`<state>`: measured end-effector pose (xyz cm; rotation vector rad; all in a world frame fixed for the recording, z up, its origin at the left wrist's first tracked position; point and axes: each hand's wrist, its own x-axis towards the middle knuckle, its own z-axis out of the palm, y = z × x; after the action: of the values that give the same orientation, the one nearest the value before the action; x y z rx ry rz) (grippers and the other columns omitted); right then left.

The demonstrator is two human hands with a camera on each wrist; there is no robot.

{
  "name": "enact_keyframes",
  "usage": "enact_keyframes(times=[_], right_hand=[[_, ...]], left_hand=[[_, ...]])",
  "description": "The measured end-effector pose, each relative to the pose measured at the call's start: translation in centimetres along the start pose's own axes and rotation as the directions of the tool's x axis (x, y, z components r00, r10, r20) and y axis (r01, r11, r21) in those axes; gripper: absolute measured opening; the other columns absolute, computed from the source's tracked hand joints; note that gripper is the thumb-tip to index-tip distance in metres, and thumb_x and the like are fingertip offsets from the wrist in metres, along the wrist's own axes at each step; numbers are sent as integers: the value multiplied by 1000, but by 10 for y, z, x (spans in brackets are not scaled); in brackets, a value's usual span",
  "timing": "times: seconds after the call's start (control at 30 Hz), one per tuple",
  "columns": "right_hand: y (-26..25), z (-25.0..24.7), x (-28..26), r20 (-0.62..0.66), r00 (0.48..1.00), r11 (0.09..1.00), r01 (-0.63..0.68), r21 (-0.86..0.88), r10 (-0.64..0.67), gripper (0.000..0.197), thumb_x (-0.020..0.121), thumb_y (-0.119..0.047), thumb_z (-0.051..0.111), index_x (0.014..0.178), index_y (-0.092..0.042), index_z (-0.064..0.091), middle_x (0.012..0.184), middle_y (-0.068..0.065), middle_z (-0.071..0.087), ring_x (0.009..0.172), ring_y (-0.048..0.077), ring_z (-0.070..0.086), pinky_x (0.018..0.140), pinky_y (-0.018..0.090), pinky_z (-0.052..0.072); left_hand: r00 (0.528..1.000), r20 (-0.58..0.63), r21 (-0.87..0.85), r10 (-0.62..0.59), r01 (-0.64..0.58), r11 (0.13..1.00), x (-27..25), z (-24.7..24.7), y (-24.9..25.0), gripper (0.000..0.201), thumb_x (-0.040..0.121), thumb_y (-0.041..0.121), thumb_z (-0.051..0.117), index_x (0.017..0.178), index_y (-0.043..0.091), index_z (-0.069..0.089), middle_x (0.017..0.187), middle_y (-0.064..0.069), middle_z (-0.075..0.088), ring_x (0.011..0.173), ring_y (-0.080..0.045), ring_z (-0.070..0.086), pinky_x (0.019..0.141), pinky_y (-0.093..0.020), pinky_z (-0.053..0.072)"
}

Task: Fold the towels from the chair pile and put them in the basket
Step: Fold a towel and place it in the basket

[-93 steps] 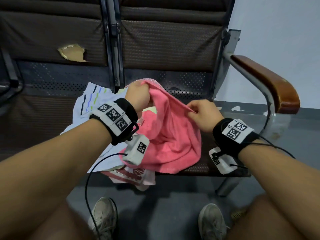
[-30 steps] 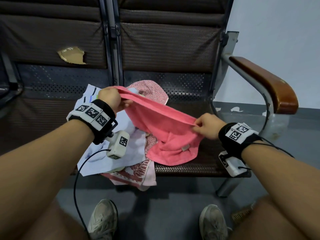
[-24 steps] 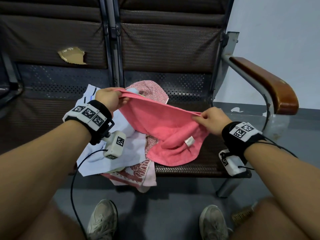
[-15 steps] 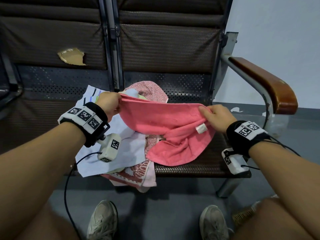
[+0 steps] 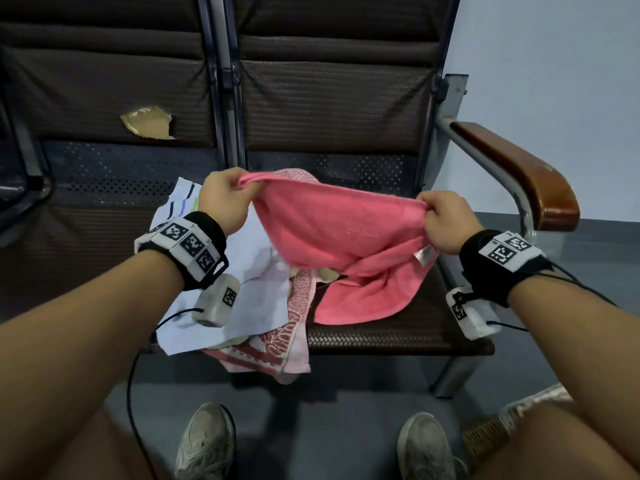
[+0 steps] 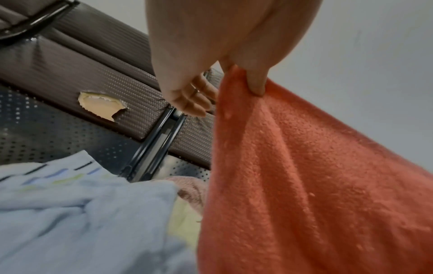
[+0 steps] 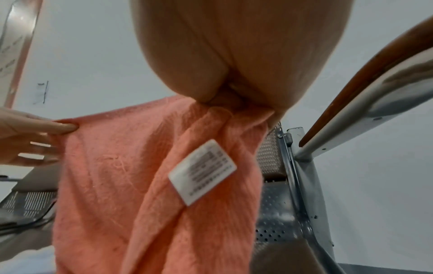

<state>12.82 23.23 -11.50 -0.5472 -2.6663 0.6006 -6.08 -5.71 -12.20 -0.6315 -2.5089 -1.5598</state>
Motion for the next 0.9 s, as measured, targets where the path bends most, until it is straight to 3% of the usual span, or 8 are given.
enact_keyframes(times=[0.2,0.33,0.43,0.57,0.63,0.73,0.8,0.9], right_hand=[[-25,-53,15,-101,995,987,43,156,-27,27,84,-20,39,62,-5,46,59,7,45,60,20,45,62,37,37],[-28,-92,26,-69,998,981,18,192,-5,44,87,-44,56,61,-8,52,51,-9,42,45,6,40,43,17,34],[-31,-110,29,16,999,956,-35,291,32,48,87,-59,59,57,-21,58,50,-14,47,49,8,46,49,24,39],[-53,-113,34,114,981,836,-191,514,154,46,91,-44,63,52,-21,54,46,-3,47,37,17,45,36,19,35],[-69,-111,35,133,971,788,-238,568,197,38,94,-36,63,60,-20,56,53,2,50,42,18,48,42,23,39],[-97,-104,33,201,957,697,-291,656,210,21,97,-24,62,81,-10,62,77,15,56,68,26,54,65,36,43],[-116,-98,27,265,945,642,-324,695,190,17,99,-20,57,91,-5,62,87,20,53,76,30,52,68,39,42],[-139,-91,18,344,930,520,-358,776,128,24,101,-30,54,97,-8,65,82,13,57,68,23,55,58,30,44]], left_hand=[[999,-44,-225,21,-30,974,17,-8,43,29,97,39,58,106,16,72,88,2,69,81,-16,61,75,-37,51],[995,-73,-172,66,-78,982,33,-35,70,28,79,58,70,78,30,75,63,18,65,66,-5,59,61,-24,51],[996,-81,-140,39,-50,989,42,-50,81,34,79,60,67,71,28,73,53,21,57,57,-3,54,57,-26,47],[982,-139,-254,-125,87,963,53,-45,93,47,86,50,64,79,4,69,81,2,58,73,-17,58,72,-45,58],[965,-138,-384,-225,157,910,54,-33,106,34,90,37,64,85,5,71,88,2,67,77,-17,60,78,-36,56],[957,-29,-512,-288,233,827,40,-11,136,38,91,31,64,76,-4,66,48,7,52,47,-14,48,50,-28,38],[970,87,-501,-229,241,831,21,4,155,50,94,32,62,75,-14,58,40,7,45,39,-13,41,48,-27,29],[971,239,-455,4,109,884,-18,23,176,40,96,29,62,67,2,71,62,-9,62,57,-19,53,59,-30,42]])
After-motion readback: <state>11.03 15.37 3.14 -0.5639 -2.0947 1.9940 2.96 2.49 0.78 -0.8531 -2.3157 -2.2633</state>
